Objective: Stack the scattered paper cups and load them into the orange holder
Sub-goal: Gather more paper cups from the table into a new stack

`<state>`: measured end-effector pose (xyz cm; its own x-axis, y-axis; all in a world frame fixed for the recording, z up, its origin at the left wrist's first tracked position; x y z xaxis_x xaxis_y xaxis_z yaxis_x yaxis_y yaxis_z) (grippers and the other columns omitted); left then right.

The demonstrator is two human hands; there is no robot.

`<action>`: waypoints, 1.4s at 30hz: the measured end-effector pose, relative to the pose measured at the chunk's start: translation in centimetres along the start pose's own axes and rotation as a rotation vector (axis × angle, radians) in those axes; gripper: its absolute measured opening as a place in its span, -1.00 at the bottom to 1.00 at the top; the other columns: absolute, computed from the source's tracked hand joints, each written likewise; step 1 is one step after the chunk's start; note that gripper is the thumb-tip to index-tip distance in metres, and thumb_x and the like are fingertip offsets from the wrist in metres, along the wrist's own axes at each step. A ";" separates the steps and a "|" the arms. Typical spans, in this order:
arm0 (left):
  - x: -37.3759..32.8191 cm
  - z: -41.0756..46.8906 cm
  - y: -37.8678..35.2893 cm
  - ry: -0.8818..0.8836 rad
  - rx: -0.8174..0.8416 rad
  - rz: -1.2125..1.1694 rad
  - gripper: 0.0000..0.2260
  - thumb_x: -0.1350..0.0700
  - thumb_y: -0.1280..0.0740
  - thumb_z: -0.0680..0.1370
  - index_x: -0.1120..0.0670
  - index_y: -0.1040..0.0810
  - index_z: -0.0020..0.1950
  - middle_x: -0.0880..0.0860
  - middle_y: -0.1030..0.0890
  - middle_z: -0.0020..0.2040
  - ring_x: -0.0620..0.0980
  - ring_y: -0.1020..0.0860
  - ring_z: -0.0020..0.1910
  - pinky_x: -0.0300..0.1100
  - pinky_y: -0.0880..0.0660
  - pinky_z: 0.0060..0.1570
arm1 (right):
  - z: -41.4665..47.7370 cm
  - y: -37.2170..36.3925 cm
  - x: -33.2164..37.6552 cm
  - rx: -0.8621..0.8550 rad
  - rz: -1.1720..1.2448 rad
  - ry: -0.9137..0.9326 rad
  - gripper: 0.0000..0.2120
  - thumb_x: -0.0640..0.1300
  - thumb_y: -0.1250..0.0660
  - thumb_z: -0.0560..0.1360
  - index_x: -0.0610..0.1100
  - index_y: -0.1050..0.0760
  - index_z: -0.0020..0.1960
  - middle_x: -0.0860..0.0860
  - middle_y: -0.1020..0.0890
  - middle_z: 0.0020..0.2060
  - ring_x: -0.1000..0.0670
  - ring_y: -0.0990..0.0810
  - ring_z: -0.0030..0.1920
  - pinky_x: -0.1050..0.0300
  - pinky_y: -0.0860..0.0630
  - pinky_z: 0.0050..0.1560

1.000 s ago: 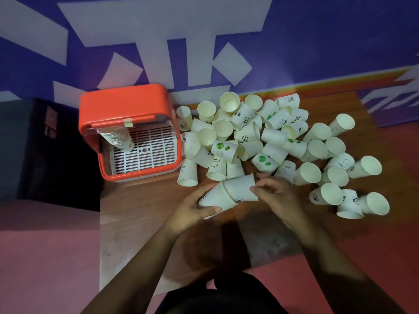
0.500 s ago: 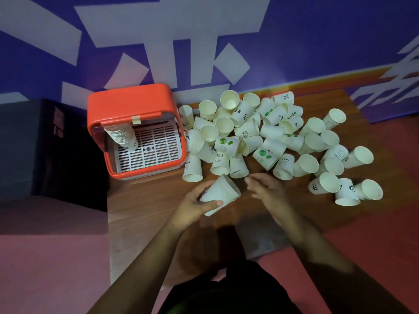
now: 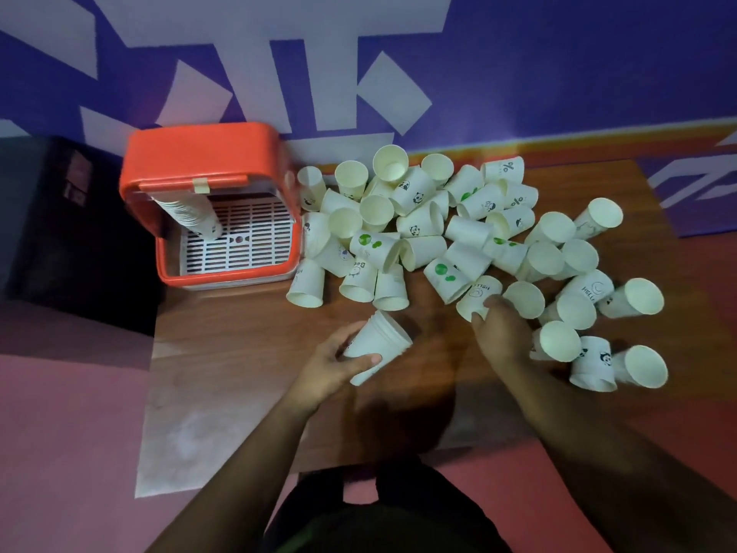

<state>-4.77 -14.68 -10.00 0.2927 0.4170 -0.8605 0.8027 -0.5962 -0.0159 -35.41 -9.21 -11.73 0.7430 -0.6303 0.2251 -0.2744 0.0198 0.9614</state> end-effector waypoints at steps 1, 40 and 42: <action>0.0 0.2 -0.6 0.009 -0.017 -0.001 -0.35 -0.15 -0.59 0.33 -0.18 -0.55 0.41 -0.08 -0.65 0.30 -0.04 -0.62 0.29 0.05 -0.57 0.33 | 0.3 -0.3 -0.2 0.004 -0.001 0.016 -0.74 -0.12 -0.35 0.53 -0.24 -0.50 0.16 -0.16 -0.61 0.06 -0.22 -0.62 0.03 -0.05 -0.56 -0.11; -5.2 6.0 -11.0 -0.009 0.158 0.143 -0.48 0.39 -0.47 0.51 -0.13 -0.55 0.30 -0.29 -0.70 0.14 -0.32 -0.62 0.17 -0.38 -0.52 0.13 | -0.5 6.7 -1.9 0.598 0.882 0.027 -0.45 0.27 -0.46 0.33 0.03 -0.56 0.23 0.16 -0.66 0.10 0.16 -0.61 0.14 0.11 -0.56 0.19; -5.2 6.3 -11.1 -0.018 0.179 0.140 -0.48 0.35 -0.49 0.51 -0.14 -0.56 0.34 -0.19 -0.69 0.21 -0.22 -0.61 0.24 -0.33 -0.52 0.17 | -0.3 6.4 -2.1 0.624 0.881 0.025 -0.54 0.15 -0.49 0.40 0.00 -0.56 0.24 0.16 -0.66 0.08 0.13 -0.62 0.14 0.18 -0.57 0.15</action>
<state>-18.43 -14.55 -8.53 0.3846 0.3103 -0.8694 0.6494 -0.7603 0.0159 -38.57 -7.48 -5.96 0.1420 -0.5714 0.8083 -0.9760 0.0554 0.2106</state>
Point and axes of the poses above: each hand's wrist, its own z-axis towards the middle knuckle, its own y-axis out of the back of the hand, x = y × z, the point moved 3 cm from there along z, towards the middle knuckle
